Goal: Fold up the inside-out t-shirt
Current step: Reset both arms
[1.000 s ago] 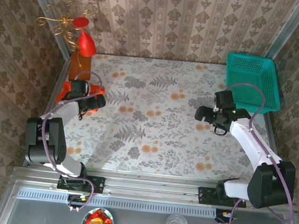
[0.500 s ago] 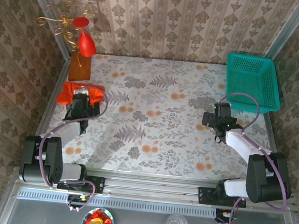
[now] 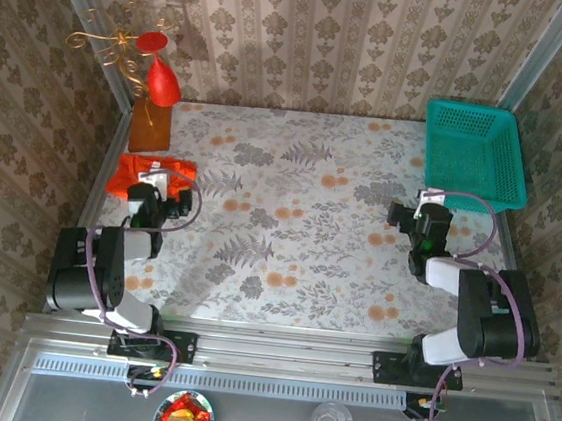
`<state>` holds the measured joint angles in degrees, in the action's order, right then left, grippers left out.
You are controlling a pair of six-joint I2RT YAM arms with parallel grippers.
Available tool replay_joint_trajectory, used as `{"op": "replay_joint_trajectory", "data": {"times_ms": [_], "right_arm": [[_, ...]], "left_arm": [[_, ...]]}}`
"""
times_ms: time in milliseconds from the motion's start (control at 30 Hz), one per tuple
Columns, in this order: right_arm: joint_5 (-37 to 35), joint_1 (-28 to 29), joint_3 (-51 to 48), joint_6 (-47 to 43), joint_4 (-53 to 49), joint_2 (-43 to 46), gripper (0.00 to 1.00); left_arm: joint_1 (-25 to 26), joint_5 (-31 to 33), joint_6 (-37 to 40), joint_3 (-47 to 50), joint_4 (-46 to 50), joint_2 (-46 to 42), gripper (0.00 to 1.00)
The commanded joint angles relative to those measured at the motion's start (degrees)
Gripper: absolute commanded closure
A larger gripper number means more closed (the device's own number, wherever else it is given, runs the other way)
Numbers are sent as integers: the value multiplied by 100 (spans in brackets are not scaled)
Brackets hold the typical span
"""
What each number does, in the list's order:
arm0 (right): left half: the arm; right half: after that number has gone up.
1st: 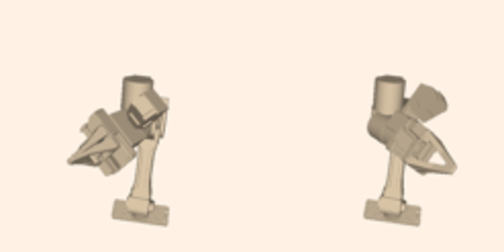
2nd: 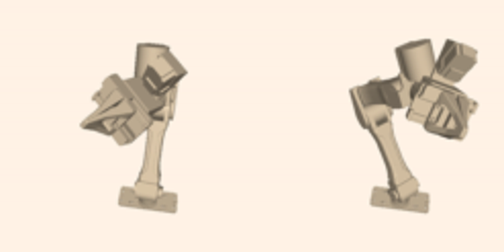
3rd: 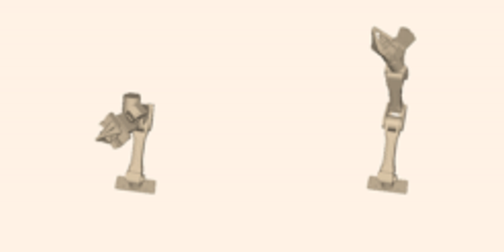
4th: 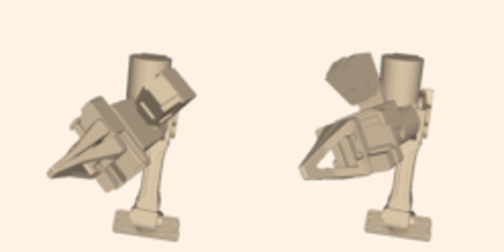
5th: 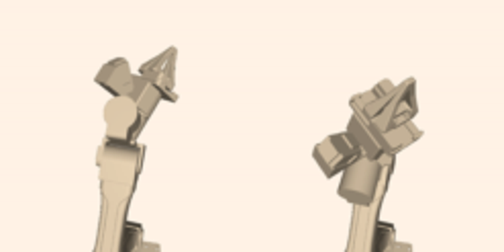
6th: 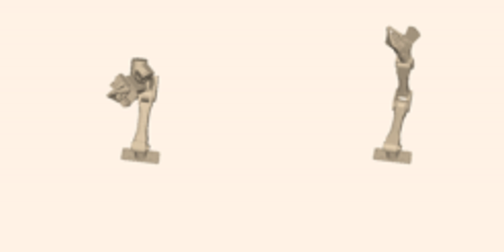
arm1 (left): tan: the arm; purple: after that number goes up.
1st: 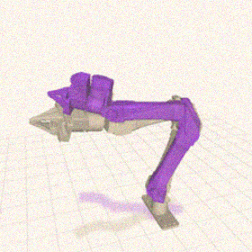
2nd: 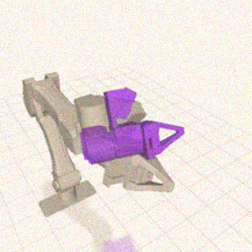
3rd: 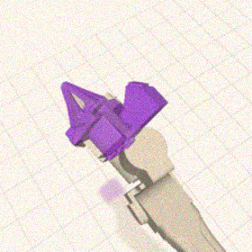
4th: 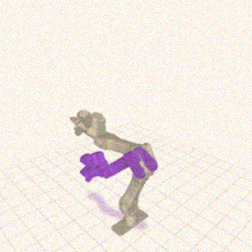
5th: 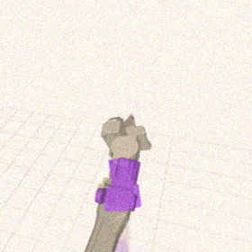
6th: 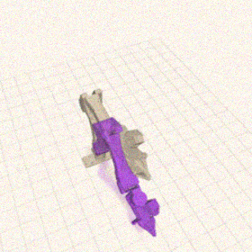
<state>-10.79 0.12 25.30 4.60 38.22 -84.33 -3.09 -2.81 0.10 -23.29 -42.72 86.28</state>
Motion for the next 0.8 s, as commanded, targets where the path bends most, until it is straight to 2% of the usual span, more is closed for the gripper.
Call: {"op": "replay_joint_trajectory", "data": {"times_ms": [0, 67, 100, 133, 200, 233, 300, 767], "right_arm": [[736, 6, -175, -194, 1006, -317, 0], [798, 6, -192, -214, 1041, -312, 0], [797, 6, -192, -214, 1062, -329, 0], [791, 6, -177, -214, 1032, -321, 0], [791, 6, -181, -223, 1039, -321, 0], [789, 6, -194, -223, 1055, -320, 0], [786, 15, -192, -223, 1044, -319, 0], [730, 41, -187, -249, 1031, -312, 0]], "left_arm": [[138, -431, 291, 16, -661, 103, 0], [111, -490, 267, 267, -1433, 325, 0], [74, -481, 198, 232, -1123, 217, 0], [78, -399, 226, 184, -1200, 298, 0], [271, 61, 311, 62, -906, 266, 0], [430, 408, 426, 84, -992, 305, 0], [578, 693, 488, 159, -1155, 301, 0], [637, 738, 556, 244, -1326, 309, 0]]}}
